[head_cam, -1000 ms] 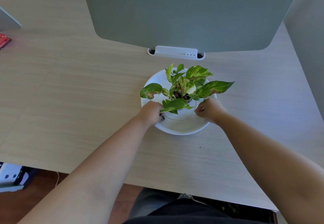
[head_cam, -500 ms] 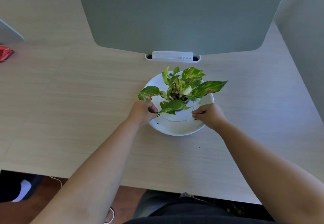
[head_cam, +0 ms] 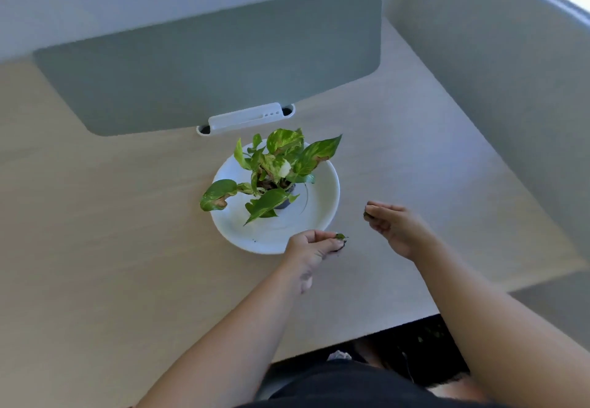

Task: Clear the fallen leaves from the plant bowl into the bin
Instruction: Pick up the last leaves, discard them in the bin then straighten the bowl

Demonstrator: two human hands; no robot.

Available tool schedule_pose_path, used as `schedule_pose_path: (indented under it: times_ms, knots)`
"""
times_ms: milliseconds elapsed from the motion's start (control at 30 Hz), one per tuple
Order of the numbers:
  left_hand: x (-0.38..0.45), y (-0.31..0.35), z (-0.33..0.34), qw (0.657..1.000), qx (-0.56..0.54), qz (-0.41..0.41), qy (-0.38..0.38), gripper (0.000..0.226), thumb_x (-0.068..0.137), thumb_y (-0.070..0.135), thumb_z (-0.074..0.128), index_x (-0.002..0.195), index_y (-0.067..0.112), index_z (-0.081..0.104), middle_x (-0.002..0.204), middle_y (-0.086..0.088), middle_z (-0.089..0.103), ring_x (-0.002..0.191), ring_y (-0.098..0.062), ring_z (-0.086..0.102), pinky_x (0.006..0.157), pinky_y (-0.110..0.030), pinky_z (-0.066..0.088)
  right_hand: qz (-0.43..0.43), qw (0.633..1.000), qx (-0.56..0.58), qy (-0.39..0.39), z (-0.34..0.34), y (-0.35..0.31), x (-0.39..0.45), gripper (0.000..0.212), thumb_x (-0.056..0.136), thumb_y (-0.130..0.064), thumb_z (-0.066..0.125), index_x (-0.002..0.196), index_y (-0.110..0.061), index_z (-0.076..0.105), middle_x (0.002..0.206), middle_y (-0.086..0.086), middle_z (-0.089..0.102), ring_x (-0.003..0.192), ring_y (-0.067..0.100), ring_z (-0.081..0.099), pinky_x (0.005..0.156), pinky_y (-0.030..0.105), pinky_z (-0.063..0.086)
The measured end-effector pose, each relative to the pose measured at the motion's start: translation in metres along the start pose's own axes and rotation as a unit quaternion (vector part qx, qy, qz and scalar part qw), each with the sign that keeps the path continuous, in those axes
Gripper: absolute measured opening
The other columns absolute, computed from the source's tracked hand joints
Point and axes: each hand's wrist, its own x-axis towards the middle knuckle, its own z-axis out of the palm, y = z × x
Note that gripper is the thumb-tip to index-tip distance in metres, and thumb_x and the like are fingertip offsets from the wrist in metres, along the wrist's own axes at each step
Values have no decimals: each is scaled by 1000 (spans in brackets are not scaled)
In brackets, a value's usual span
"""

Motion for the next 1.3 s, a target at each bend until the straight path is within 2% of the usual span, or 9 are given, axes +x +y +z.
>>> schedule_pose_path:
  times_ms: [333,567,667,800,833,967,1100,1200,1300]
  knots:
    - [-4,-29,113,955,184,-42,-230,16,76,-8,73,75,7,66,62,1,72,54,-6,68,59,-12,53,-45,953,184,238,-106,52,-105,10,84,3,62,86,-6,66,59,-3,72,56,8,69,64,19,50]
    - [-22,-76,180,912,302,-27,-278,17,75,-1,76,74,13,66,70,-2,67,63,-9,64,63,-13,50,-19,910,171,377,-169,90,-160,10,77,1,71,84,-7,71,72,4,73,67,15,69,76,25,48]
    - [-29,-88,202,896,342,-23,-281,15,76,5,77,77,17,68,68,5,68,60,0,66,59,-9,47,1,898,152,412,-191,94,-170,11,74,-1,75,82,-8,72,78,7,71,68,17,68,68,22,47]
    - [-20,-86,208,899,350,-47,-259,11,77,11,77,82,17,70,78,2,73,80,-13,69,65,-20,44,11,893,140,428,-198,84,-164,11,73,1,75,79,-7,72,73,7,70,56,12,68,53,15,45]
    - [-30,-117,265,871,404,-54,-273,10,78,11,76,83,17,70,78,2,73,81,-14,69,65,-20,44,23,871,174,459,-255,100,-183,11,72,1,75,78,-8,72,74,8,71,56,12,68,53,15,44]
    - [-24,-118,281,852,434,-90,-277,7,81,14,74,82,17,68,85,1,75,80,-11,71,94,-31,45,47,877,167,448,-266,106,-176,10,76,-2,71,78,-11,73,81,7,72,59,12,69,63,21,44]
    - [-20,-130,294,835,453,-130,-284,18,90,22,64,106,17,69,118,-6,70,99,-12,66,108,-44,31,90,889,171,416,-280,106,-169,17,83,-16,65,98,-10,72,98,4,73,96,21,68,96,33,46]
    - [-21,-136,304,840,456,-143,-258,34,92,24,57,124,14,64,131,-13,62,121,-22,58,109,-42,34,116,893,181,396,-291,107,-169,25,91,-20,57,111,-8,64,116,3,66,118,22,57,109,37,35]
    - [-20,-139,308,842,458,-150,-245,35,92,25,56,126,17,63,132,-12,62,125,-23,55,109,-42,34,122,893,188,390,-297,111,-168,33,94,-18,53,123,-5,58,128,5,60,128,23,50,111,38,29]
